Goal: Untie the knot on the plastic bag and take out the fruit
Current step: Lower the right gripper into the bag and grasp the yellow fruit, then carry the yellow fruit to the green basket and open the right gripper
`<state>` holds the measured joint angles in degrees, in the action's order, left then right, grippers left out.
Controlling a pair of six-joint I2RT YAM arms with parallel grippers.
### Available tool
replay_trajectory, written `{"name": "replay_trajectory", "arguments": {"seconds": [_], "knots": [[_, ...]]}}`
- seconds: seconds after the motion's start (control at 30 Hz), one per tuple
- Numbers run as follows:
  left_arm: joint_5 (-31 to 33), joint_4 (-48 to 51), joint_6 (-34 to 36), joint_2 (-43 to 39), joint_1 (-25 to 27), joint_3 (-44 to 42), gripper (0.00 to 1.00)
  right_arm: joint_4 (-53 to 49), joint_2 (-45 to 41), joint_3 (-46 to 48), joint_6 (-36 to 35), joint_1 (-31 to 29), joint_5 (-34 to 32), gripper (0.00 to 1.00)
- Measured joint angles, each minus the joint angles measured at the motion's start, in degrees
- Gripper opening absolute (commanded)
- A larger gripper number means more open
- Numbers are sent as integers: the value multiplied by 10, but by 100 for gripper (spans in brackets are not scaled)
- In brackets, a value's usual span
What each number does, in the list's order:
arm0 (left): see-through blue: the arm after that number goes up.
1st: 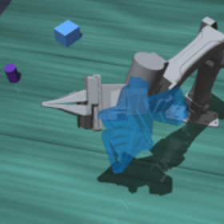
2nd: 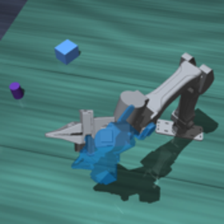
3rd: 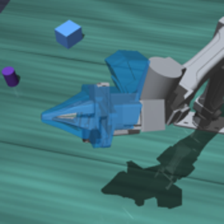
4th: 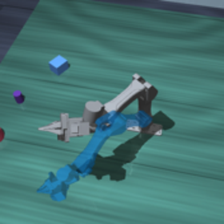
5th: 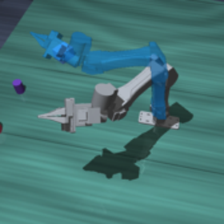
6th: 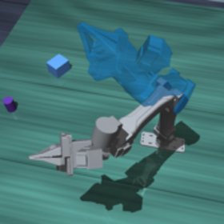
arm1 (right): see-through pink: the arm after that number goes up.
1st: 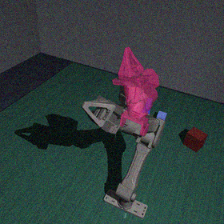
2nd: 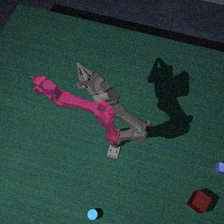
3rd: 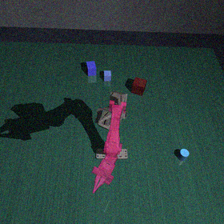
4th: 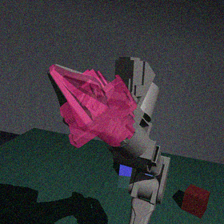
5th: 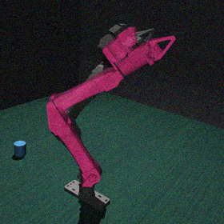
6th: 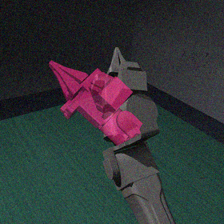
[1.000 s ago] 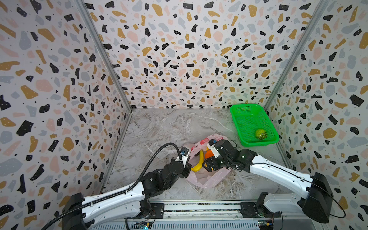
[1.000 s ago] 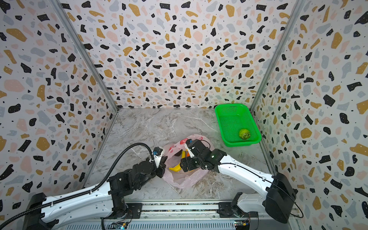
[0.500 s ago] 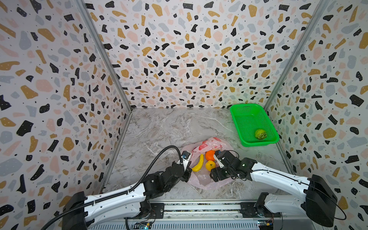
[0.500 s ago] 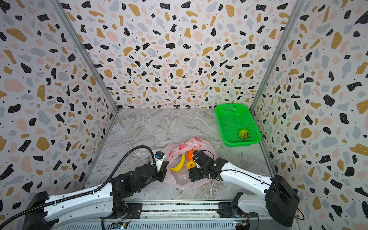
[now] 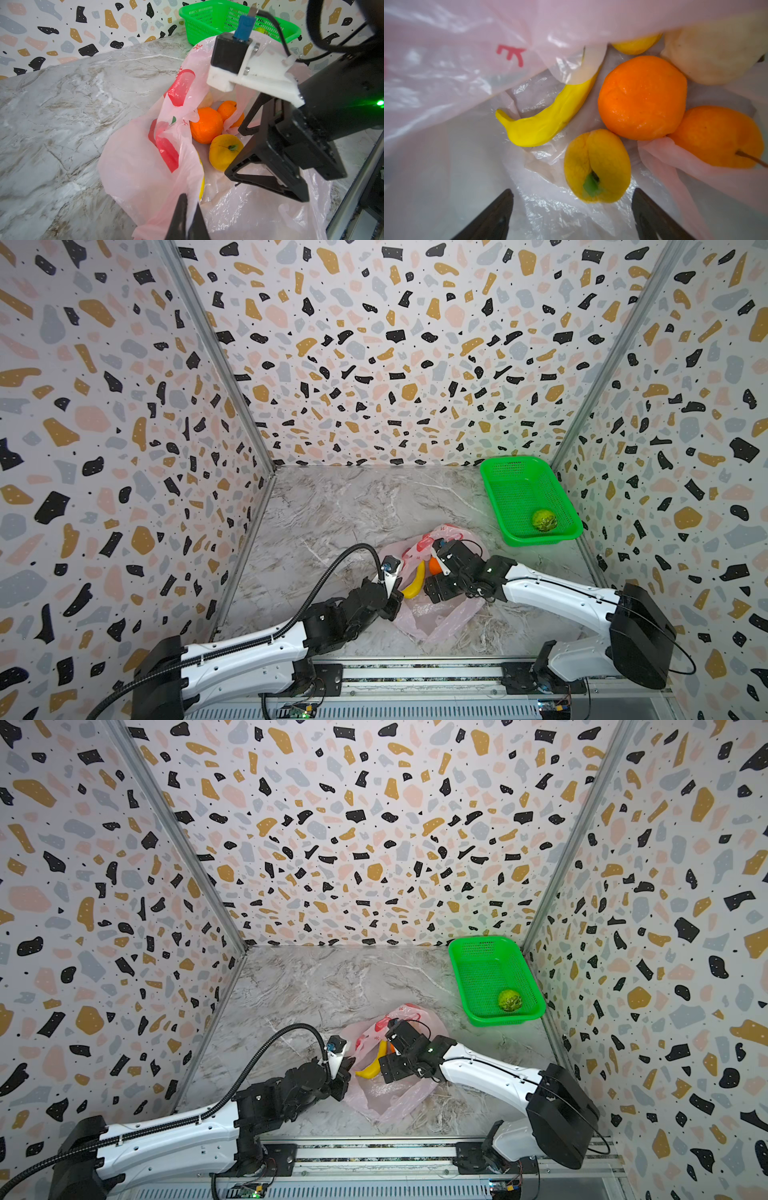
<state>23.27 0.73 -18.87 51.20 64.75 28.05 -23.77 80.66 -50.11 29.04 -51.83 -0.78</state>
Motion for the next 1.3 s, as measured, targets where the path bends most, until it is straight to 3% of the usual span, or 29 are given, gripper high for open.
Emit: {"name": "replay_trajectory", "arguments": {"seconds": [0.57, 0.8, 1.07, 1.3], "knots": [[3, 0, 0, -1, 0, 0, 0, 54, 73, 0, -18, 0, -30, 83], [10, 1, 0, -8, 2, 0, 0, 54, 83, 0, -23, -1, -29, 84], [13, 2, 0, -10, 2, 0, 0, 54, 83, 0, -24, -3, -29, 66], [13, 2, 0, -10, 2, 0, 0, 53, 78, 0, -23, -4, -29, 63]]}}
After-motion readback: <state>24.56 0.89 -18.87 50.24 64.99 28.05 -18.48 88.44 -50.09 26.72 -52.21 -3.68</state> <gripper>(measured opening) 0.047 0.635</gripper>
